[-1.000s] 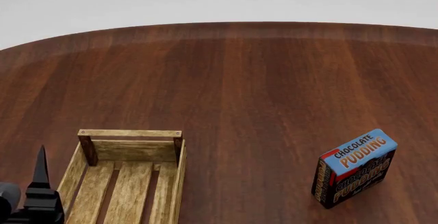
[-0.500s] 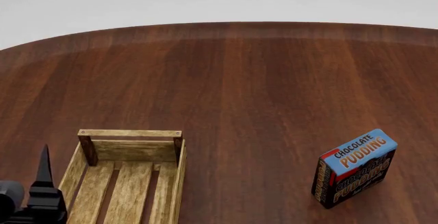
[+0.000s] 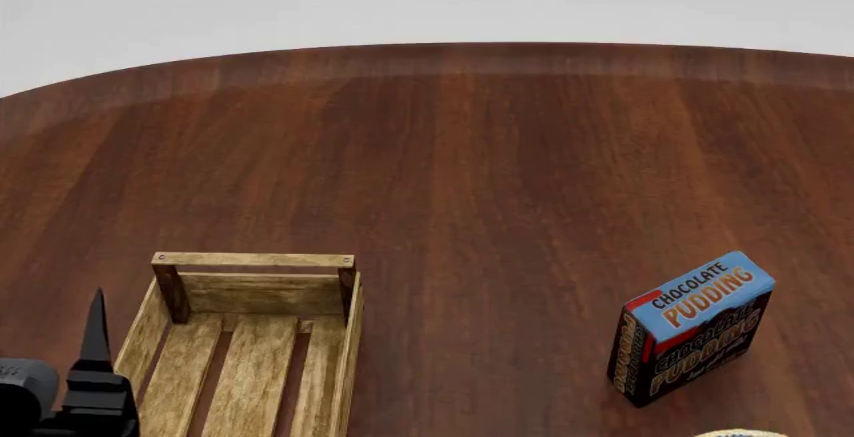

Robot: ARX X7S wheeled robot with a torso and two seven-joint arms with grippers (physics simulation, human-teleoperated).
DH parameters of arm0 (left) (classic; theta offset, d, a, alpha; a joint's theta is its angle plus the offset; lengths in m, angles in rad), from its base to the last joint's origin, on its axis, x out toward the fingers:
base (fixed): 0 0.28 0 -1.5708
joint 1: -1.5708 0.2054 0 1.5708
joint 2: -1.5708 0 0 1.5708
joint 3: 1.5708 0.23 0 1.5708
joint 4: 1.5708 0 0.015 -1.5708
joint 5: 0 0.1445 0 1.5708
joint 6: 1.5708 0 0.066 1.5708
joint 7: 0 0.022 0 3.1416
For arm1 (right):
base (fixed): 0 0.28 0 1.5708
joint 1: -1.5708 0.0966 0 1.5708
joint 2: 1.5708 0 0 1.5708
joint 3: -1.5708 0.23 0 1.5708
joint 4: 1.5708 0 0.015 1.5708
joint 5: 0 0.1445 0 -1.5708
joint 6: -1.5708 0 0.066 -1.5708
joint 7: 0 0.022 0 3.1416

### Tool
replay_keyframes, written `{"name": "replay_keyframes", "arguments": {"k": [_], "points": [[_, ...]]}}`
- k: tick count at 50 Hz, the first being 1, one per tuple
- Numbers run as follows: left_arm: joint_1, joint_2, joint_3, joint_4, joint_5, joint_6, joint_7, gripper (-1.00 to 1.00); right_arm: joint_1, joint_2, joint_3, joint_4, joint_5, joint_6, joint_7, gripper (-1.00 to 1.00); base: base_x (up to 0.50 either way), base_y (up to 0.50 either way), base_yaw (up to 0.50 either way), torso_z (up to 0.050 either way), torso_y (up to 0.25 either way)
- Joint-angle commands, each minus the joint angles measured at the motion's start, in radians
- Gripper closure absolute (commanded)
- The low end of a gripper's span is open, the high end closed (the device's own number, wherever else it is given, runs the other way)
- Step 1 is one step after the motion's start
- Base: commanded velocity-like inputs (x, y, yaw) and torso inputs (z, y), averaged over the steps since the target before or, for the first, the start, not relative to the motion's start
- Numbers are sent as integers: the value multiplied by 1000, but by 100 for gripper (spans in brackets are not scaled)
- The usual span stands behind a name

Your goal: Stack the left bowl on the right bowl and place them in the tray.

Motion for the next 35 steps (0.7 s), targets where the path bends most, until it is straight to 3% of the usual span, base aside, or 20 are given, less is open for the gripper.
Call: {"name": "replay_keyframes", "arguments": {"k": [1, 35], "points": [[-3, -3, 10, 5, 1, -5, -6, -100, -34, 56, 32, 38, -65, -51, -75, 100, 0, 0, 0, 0, 0], [-36, -5, 35, 15, -13, -36, -16, -100, 193, 6, 66, 220, 10, 115, -210, 100, 0, 0, 0, 0, 0]]}}
